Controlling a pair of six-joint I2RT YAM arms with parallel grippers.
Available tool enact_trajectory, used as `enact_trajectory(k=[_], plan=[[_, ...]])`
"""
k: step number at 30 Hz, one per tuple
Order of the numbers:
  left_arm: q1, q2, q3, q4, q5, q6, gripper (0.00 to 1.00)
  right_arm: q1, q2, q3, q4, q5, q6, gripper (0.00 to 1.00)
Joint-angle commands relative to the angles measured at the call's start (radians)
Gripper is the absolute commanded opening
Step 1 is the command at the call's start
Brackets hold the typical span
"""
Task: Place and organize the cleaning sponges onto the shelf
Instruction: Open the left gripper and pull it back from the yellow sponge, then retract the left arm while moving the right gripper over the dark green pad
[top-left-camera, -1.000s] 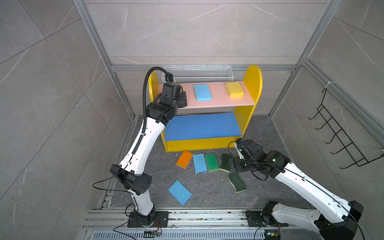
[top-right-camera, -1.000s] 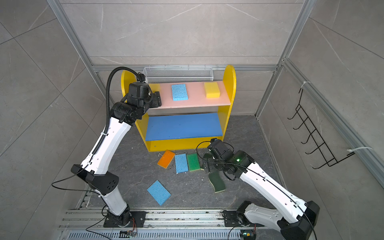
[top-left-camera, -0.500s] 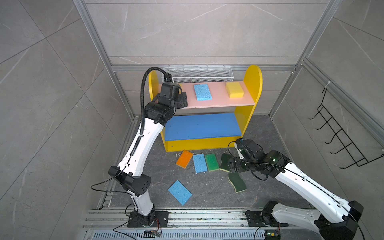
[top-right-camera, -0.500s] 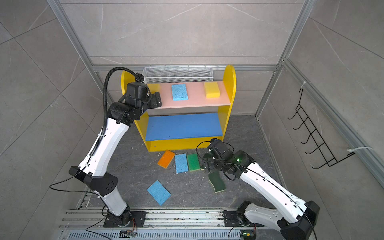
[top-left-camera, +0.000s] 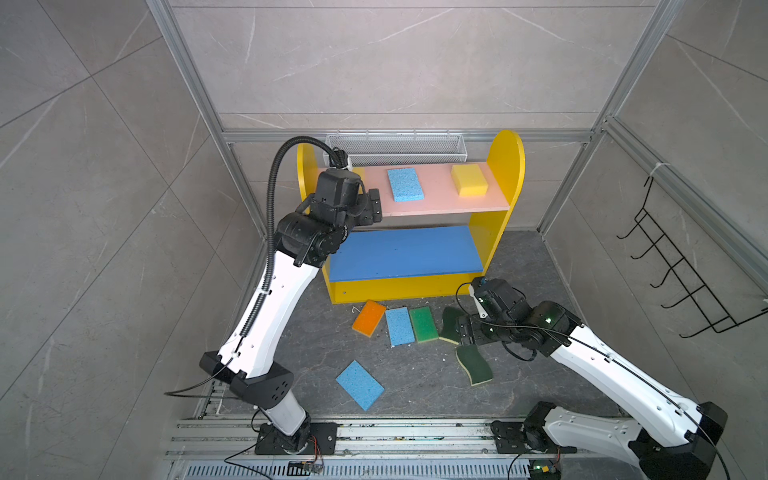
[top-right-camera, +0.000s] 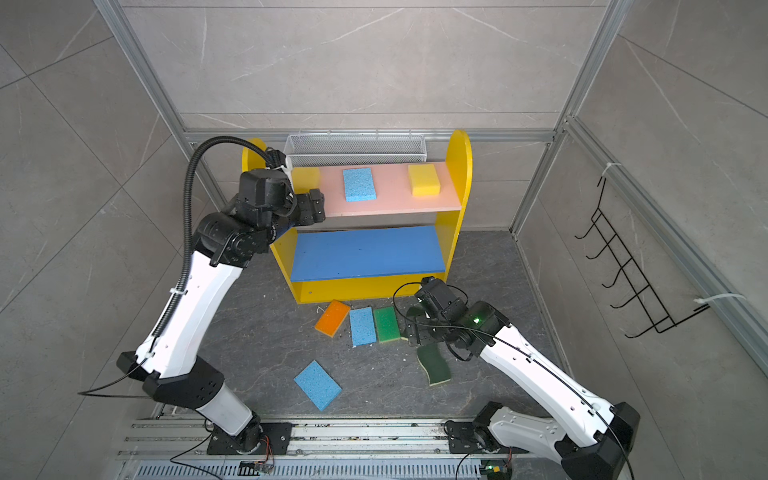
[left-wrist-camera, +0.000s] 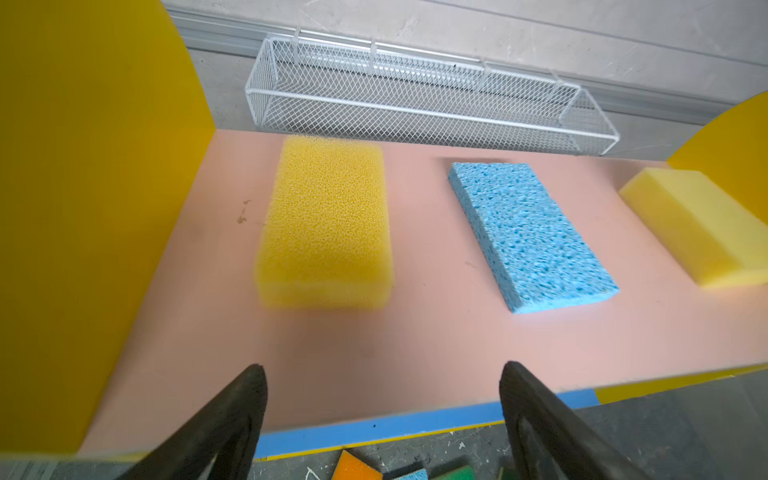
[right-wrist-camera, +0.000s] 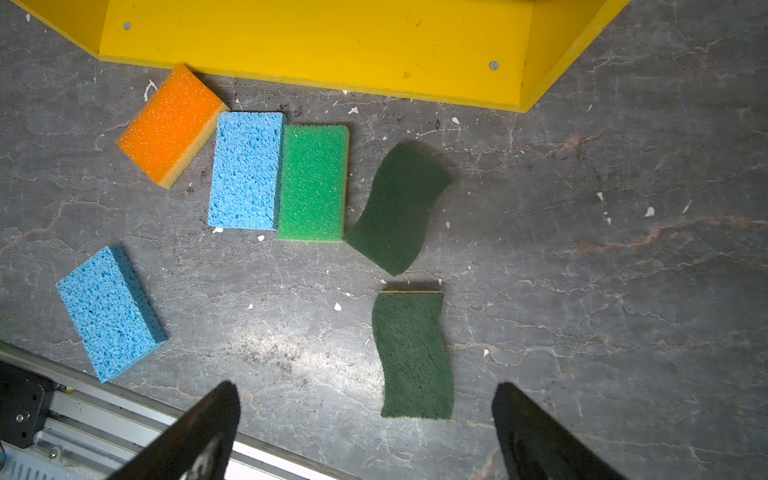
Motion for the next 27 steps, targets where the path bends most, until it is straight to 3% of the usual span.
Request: enact_trajectory(k=[1, 11, 18, 27], plan=[[0.004, -0.134, -0.050, -0.011, -0.049, -0.054, 0.90, -0.003, -0.014, 0.040, -0.010, -0.003, 0.001, 0.96], [0.004, -0.318, -0.244, -0.191, -0.102, -0.133, 0.89, -0.003, 0.022, 0.118, -0.015, -0.006, -0.003, 0.95], [0.004, -0.427, -0.526, -0.264, -0.144, -0.199, 0.90, -0.003, 0.067, 0.198, -0.027, 0.013, -0.006, 0.94], [0.006, -0.561, -0.795, -0.276, -0.147, -0.276, 0.90, -0.003, 0.107, 0.410, -0.168, 0.282, -0.080, 0.95]])
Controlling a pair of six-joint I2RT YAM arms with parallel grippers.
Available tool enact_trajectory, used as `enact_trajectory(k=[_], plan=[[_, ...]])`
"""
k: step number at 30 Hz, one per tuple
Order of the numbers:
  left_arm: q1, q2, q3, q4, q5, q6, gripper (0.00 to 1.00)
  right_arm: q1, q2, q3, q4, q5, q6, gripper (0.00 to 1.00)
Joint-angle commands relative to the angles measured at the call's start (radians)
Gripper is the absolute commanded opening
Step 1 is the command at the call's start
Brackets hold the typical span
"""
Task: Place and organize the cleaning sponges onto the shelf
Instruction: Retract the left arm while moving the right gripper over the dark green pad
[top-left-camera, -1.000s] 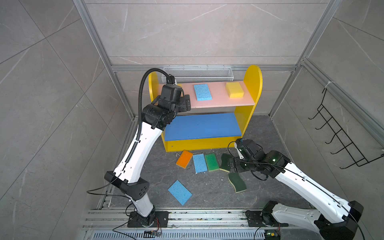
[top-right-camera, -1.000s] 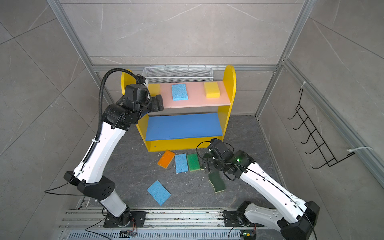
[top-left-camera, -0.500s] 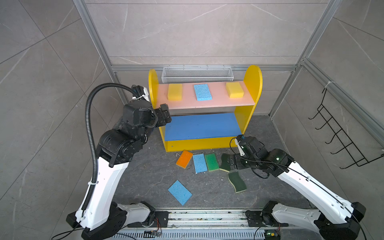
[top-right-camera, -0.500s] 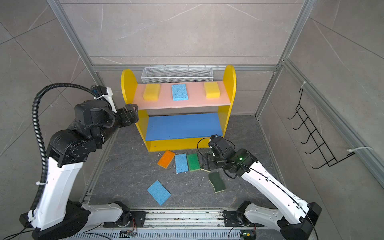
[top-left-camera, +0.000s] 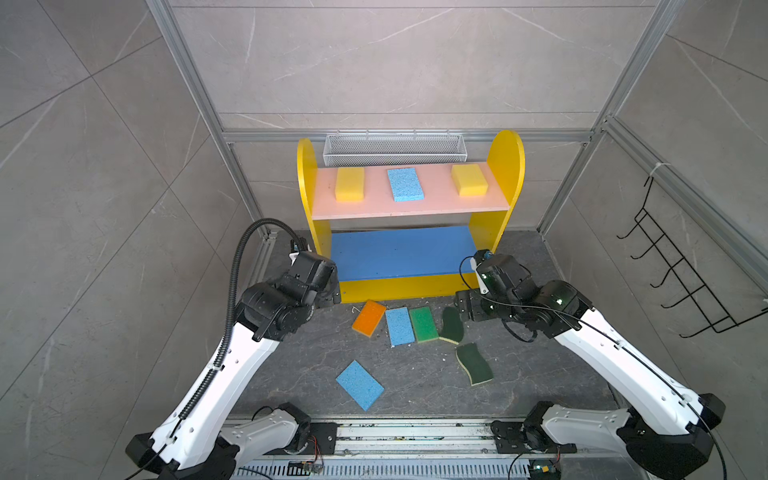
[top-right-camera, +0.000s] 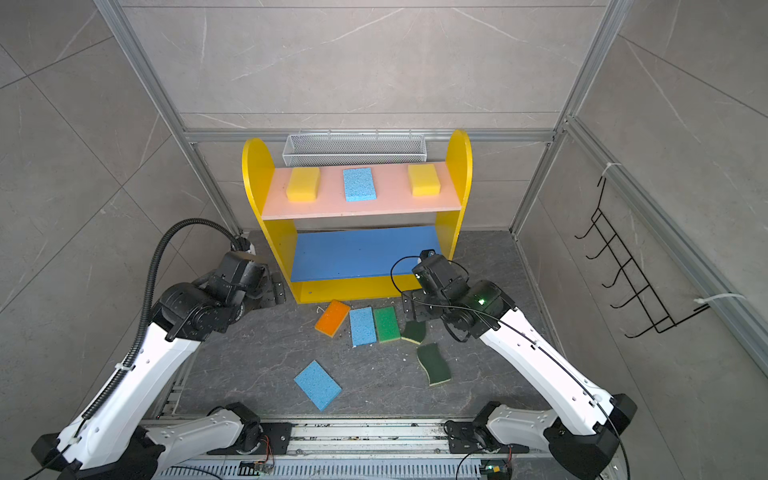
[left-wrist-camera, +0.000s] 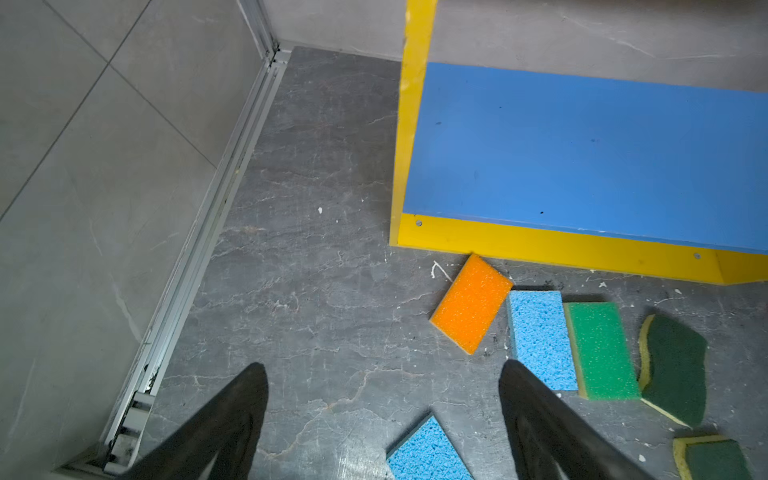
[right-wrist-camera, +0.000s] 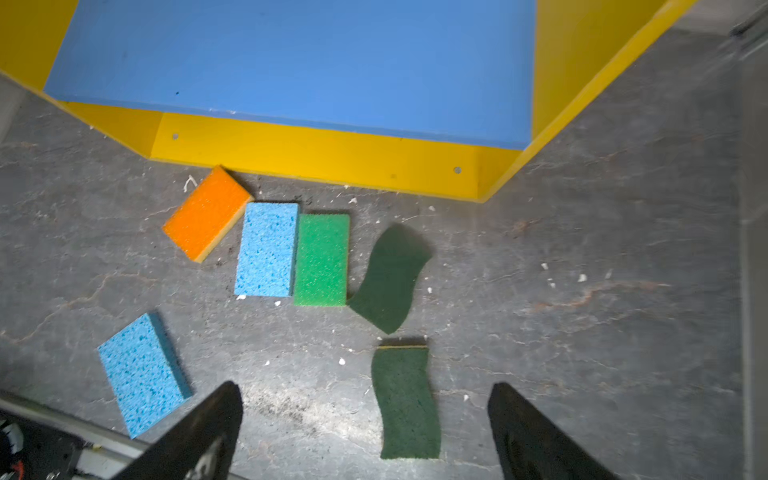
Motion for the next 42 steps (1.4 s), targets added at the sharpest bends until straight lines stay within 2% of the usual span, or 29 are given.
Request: enact_trajectory(k=[1, 7, 15, 29, 42], plan=[[0.003, -0.052, -0.066, -0.016, -0.012, -0.059, 0.90, -0.003, -0.004, 0.104, -0.088, 0.157, -0.053, 0.96], [0.003, -0.075, -0.201, 0.001, 0.007, -0.087, 0.90, -0.004, -0.035, 0.231, -0.139, 0.276, -0.055, 0.99], [0.004, -0.154, -0.248, 0.001, -0.001, -0.083, 0.90, -0.004, -0.076, 0.263, -0.196, 0.370, -0.025, 0.99], [0.006, -0.160, -0.247, -0.050, -0.008, -0.084, 0.90, -0.006, -0.179, 0.137, -0.199, 0.350, 0.040, 0.98], [0.006, -0.147, -0.302, -0.050, 0.041, -0.127, 0.90, -0.004, -0.275, -0.092, -0.171, 0.236, 0.113, 0.98]])
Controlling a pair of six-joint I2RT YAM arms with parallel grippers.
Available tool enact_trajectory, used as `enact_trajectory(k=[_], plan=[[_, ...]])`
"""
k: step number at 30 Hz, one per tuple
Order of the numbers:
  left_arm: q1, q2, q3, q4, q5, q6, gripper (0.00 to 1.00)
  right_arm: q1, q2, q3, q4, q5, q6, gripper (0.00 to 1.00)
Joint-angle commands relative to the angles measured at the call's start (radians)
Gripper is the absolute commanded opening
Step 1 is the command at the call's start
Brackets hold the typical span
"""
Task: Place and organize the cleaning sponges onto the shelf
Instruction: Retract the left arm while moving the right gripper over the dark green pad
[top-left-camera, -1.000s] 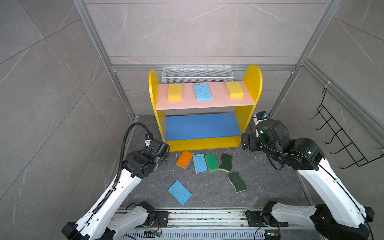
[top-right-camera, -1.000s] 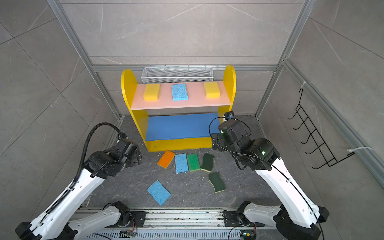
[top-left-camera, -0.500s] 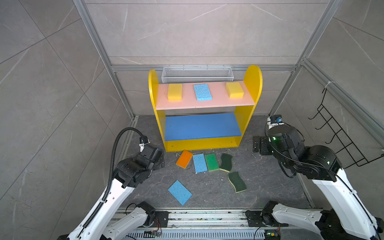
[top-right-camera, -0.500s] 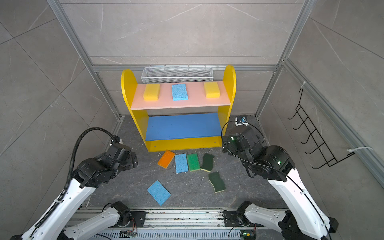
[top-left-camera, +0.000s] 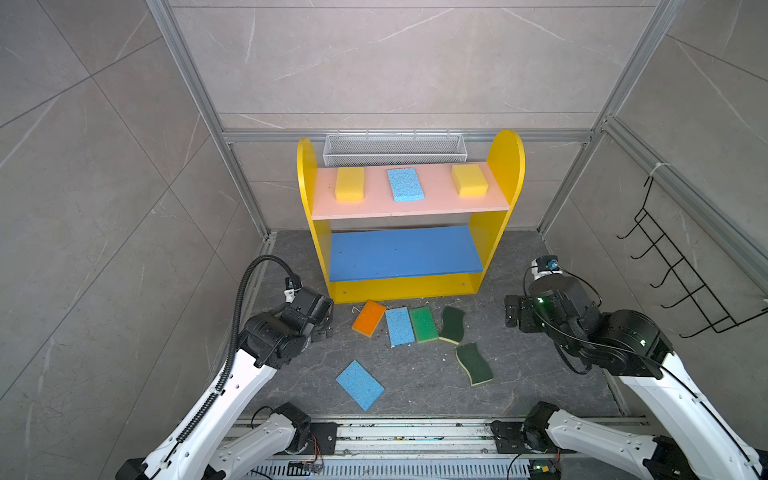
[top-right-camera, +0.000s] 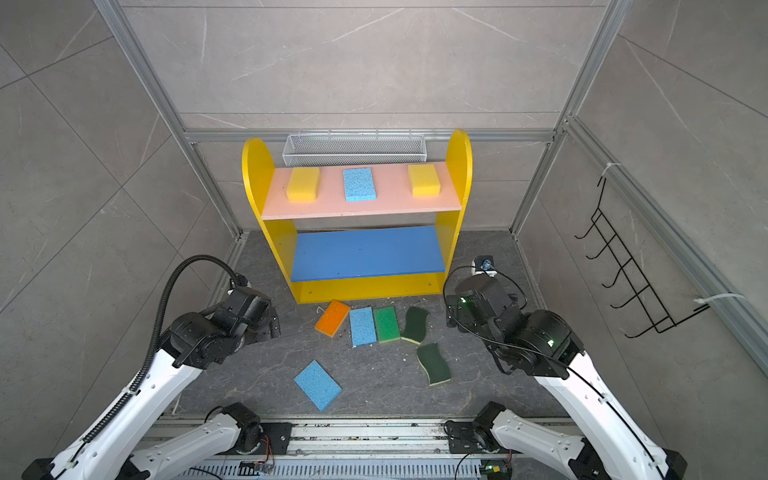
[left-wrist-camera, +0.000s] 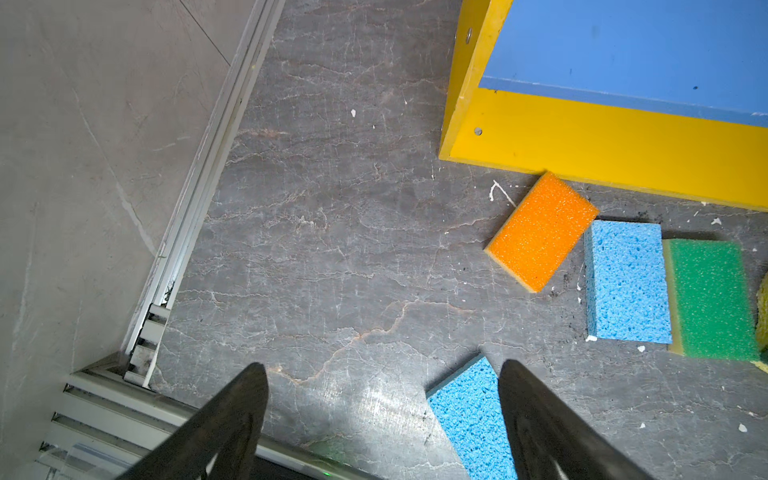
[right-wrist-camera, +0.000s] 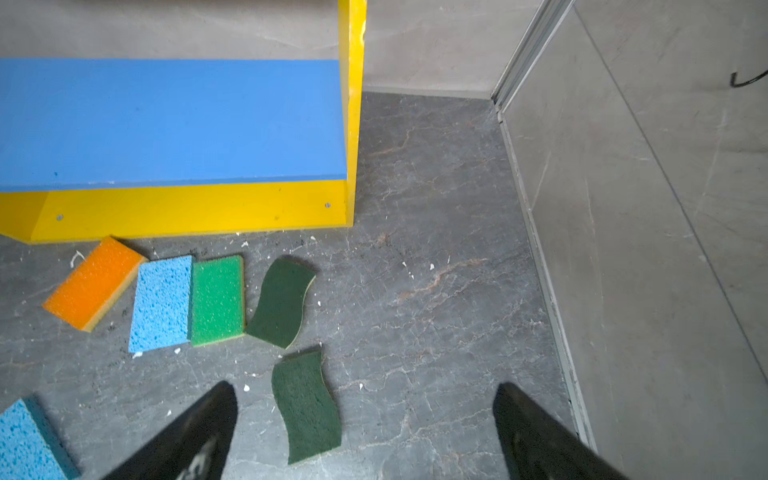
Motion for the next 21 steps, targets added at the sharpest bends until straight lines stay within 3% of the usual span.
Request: enact_trajectory(k=[1, 21], plan=[[0.005, -0.007, -0.004, -0.011, 0.014, -0.029, 0.90, -0.004, -0.020, -0.054, 0.011, -0.042, 0.038, 0.98], [0.006, 0.054, -0.046, 0.040, 0.104, -0.049, 0.90, -0.006, -0.103, -0.501, 0.156, -0.306, 0.178, 1.00]])
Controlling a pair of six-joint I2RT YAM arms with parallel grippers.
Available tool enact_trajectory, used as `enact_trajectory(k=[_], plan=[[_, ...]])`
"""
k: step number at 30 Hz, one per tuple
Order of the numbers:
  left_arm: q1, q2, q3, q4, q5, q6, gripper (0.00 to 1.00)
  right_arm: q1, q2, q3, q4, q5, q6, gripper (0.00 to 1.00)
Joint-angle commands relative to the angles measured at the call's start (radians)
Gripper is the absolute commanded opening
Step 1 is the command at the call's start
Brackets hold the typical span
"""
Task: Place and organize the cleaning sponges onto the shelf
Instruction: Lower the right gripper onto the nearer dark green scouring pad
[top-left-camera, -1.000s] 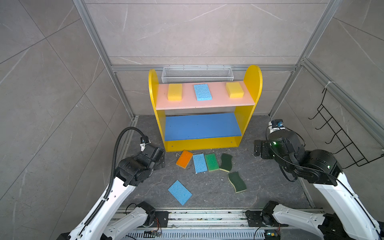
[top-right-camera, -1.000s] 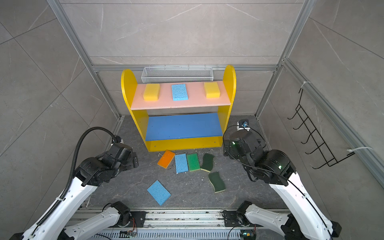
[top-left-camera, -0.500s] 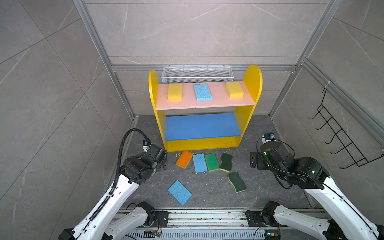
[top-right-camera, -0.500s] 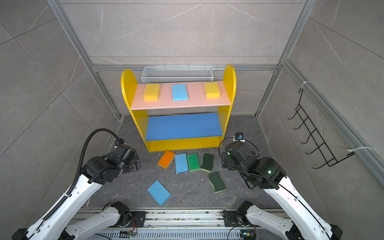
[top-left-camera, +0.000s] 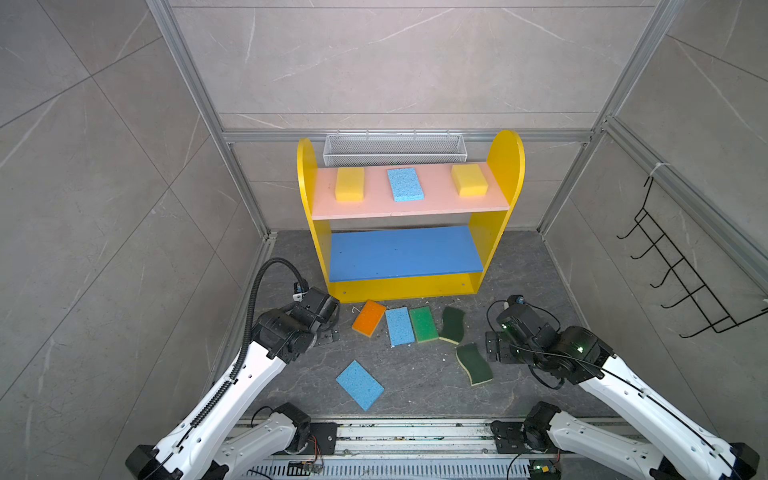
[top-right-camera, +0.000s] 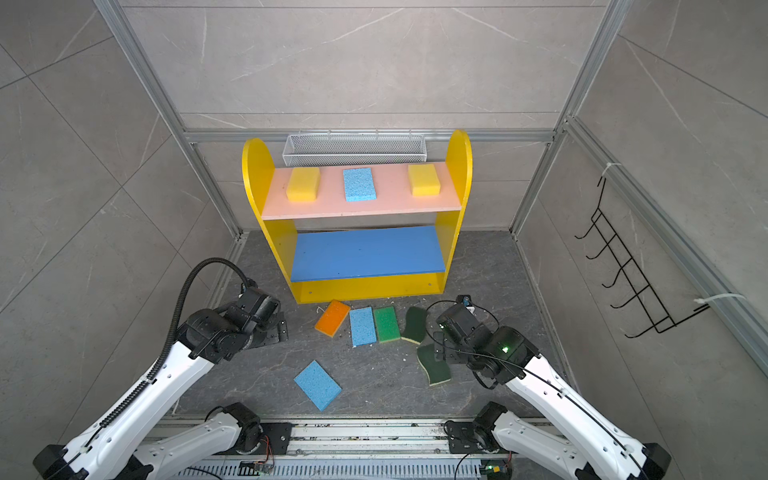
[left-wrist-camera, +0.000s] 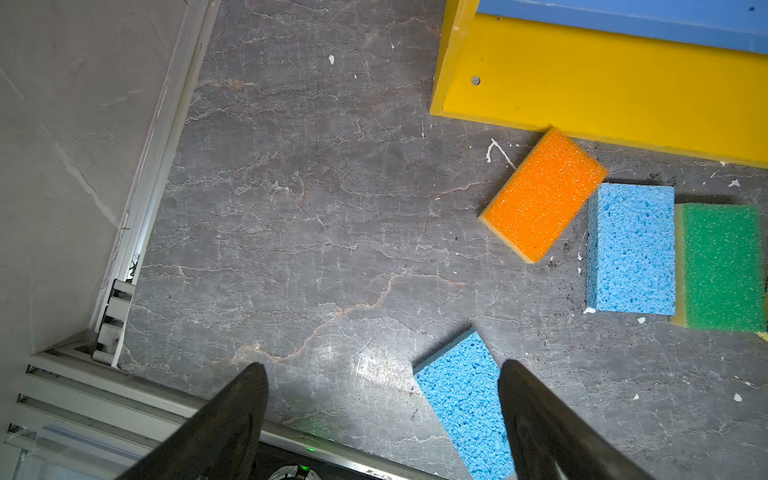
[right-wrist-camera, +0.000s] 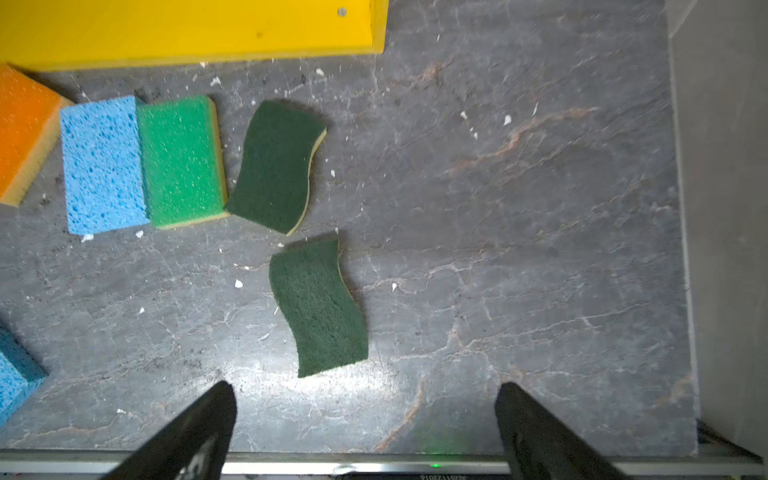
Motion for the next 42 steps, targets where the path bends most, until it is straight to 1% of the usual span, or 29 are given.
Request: enact_trajectory(k=[1, 6, 12, 17, 22, 27, 35, 42], plan=[[0.005, 0.004, -0.001, 0.019, 0.022, -0.023, 0.90, -0.005, -0.028, -0.067, 0.065, -0.079, 0.042, 1.00], [0.005, 0.012, -0.006, 0.027, 0.029, -0.023, 0.90, -0.006, -0.029, -0.149, 0.107, -0.121, 0.094, 1.00], [0.005, 0.026, -0.010, 0.042, 0.055, -0.016, 0.90, -0.004, 0.067, -0.220, 0.168, -0.170, 0.134, 1.00], [0.007, 0.021, -0.022, 0.042, 0.063, -0.018, 0.90, -0.005, 0.103, -0.272, 0.236, -0.164, 0.124, 1.00], [0.007, 0.010, -0.034, 0.039, 0.071, -0.028, 0.90, -0.005, 0.173, -0.294, 0.307, -0.183, 0.079, 0.99], [0.007, -0.015, -0.046, 0.025, 0.063, -0.047, 0.90, -0.005, 0.229, -0.323, 0.378, -0.242, 0.098, 1.00], [0.007, -0.011, -0.054, 0.024, 0.068, -0.053, 0.90, -0.012, 0.259, -0.336, 0.394, -0.201, 0.113, 1.00], [0.007, -0.005, -0.061, 0.027, 0.076, -0.061, 0.90, -0.038, 0.290, -0.379, 0.448, -0.245, 0.129, 1.00]])
